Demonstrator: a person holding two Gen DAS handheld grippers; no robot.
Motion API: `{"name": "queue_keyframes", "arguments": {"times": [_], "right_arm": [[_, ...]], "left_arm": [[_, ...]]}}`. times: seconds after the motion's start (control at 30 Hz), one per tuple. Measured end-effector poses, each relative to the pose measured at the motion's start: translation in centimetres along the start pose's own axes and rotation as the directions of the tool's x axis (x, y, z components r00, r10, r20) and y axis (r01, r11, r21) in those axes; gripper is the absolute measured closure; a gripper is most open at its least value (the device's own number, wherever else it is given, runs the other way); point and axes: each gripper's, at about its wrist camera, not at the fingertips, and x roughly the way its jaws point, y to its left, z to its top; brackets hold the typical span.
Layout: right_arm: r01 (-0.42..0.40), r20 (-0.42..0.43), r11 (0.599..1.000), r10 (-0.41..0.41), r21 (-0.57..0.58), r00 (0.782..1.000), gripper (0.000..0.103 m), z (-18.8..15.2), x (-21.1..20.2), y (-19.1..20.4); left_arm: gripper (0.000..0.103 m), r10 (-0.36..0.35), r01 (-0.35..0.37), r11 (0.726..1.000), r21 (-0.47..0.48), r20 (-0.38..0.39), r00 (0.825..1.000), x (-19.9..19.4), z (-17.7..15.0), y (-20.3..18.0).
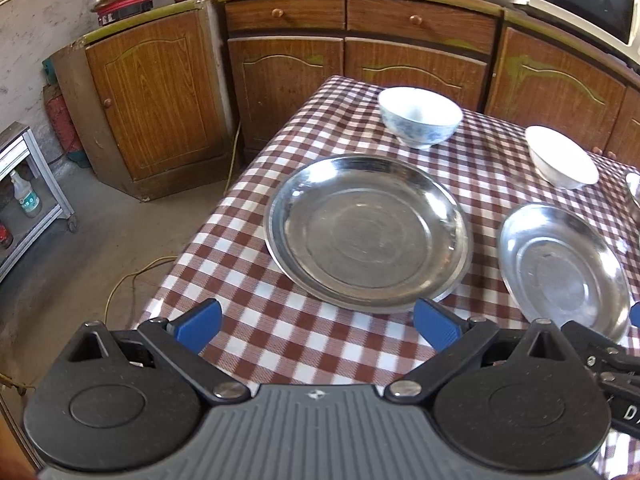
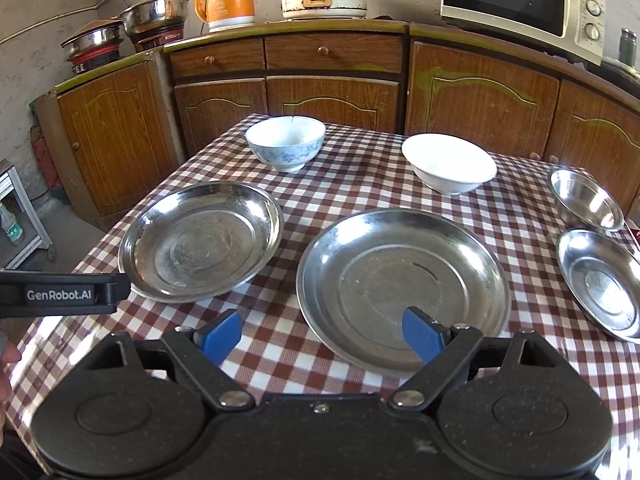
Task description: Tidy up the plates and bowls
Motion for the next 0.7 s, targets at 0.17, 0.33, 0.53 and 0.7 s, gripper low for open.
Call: {"name": "queue_keyframes", "arguments": {"times": [0.17, 0.33, 0.53, 0.7], "right_arm": [[-0.006, 0.007, 1.000, 0.007, -0.020, 1.000, 0.000, 1.2, 2.1, 0.8], [-0.033, 0.016, 0.997, 0.035, -0.065, 0.999, 0.000, 2.7, 4.7, 2.2], [-0.060, -0.004, 0.993, 0.060, -0.106, 0.998, 0.000, 4.3, 8.4, 3.4], [-0.067, -0.031, 0.990, 0.063, -0.123, 0.997, 0.000, 5.2, 11.7, 3.9]], "left_arm": [[0.000, 0.025, -0.025, 0.999, -0.020, -0.003, 1.000, 1.7, 1.0, 1.6], [0.000, 0.044, -0.045, 0.998, -0.035, -0.014, 0.999, 4.1, 2.2, 3.2], [0.000, 0.056, -0.057, 0.998, -0.040, -0.023, 0.998, 6.9, 3.7, 4.7], [0.000, 0.053, -0.053, 0.999, -0.008, -0.019, 0.998, 8.9, 5.0, 5.1]]}}
